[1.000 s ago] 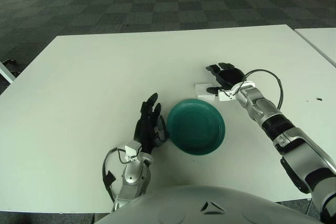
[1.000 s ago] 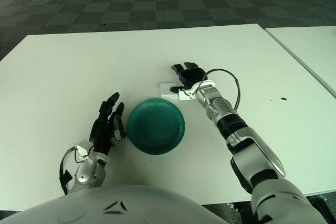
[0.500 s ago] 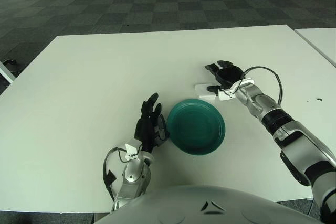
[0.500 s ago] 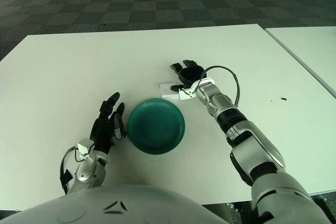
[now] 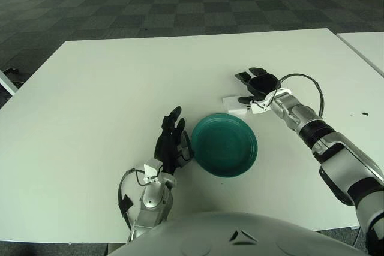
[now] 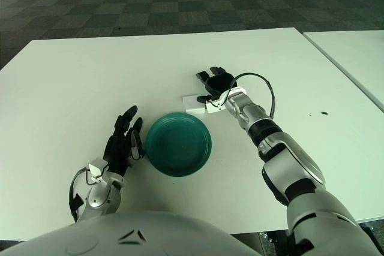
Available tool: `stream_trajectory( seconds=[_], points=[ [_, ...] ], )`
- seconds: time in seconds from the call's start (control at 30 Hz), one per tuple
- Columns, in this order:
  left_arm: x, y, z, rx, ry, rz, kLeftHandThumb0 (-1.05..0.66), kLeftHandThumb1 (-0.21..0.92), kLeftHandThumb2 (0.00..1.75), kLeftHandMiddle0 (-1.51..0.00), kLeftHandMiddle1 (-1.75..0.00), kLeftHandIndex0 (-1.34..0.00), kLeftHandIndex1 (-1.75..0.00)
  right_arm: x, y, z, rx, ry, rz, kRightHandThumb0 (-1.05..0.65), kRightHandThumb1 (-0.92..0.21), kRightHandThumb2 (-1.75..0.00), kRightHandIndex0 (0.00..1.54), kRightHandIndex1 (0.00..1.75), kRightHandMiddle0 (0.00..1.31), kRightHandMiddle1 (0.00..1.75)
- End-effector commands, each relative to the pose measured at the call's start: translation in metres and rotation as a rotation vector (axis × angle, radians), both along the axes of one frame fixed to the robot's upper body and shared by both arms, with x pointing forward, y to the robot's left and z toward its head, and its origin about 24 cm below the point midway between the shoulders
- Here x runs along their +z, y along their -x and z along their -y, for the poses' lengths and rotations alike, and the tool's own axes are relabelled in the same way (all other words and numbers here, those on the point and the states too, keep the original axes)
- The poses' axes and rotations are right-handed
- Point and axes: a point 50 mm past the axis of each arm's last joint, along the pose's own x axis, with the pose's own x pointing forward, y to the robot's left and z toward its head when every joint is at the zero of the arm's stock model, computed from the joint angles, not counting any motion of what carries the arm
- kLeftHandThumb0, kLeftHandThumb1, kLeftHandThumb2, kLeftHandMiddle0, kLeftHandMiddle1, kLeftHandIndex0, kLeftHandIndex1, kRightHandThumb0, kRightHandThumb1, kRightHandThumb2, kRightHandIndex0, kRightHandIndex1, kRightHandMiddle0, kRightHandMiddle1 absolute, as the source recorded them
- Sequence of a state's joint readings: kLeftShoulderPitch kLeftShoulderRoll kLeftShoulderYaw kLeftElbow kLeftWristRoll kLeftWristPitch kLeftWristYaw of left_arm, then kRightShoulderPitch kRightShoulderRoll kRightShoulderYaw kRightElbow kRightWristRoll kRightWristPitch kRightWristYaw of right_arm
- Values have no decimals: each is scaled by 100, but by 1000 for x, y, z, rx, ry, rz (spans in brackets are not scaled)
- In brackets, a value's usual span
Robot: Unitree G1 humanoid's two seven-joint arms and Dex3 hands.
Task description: Put the charger into the plate.
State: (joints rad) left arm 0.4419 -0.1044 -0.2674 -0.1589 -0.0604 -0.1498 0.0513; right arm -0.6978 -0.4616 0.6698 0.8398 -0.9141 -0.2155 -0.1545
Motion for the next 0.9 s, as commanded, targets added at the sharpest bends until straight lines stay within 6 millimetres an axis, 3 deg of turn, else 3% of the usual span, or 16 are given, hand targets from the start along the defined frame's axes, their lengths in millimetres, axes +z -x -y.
stream_trajectory(
  seconds=[0.0,0.67,0.87],
  points=[
    [-2,-2,4,10,18,-19,-97,92,110,-28,0,0,-55,-5,6,4,31,47,-51,-72,-92,-64,13,0,0,32],
    [0,-8,4,-11,7,-20,-97,92,111,-29,0,0,-56,8,7,4,113,57,-27,-70,-92,-61,15,1,0,33],
    [1,-10,3,-14,6,-17,-96,92,111,-28,0,0,-56,31,13,5,143,38,-20,-72,-92,-61,15,1,0,33]
  ],
)
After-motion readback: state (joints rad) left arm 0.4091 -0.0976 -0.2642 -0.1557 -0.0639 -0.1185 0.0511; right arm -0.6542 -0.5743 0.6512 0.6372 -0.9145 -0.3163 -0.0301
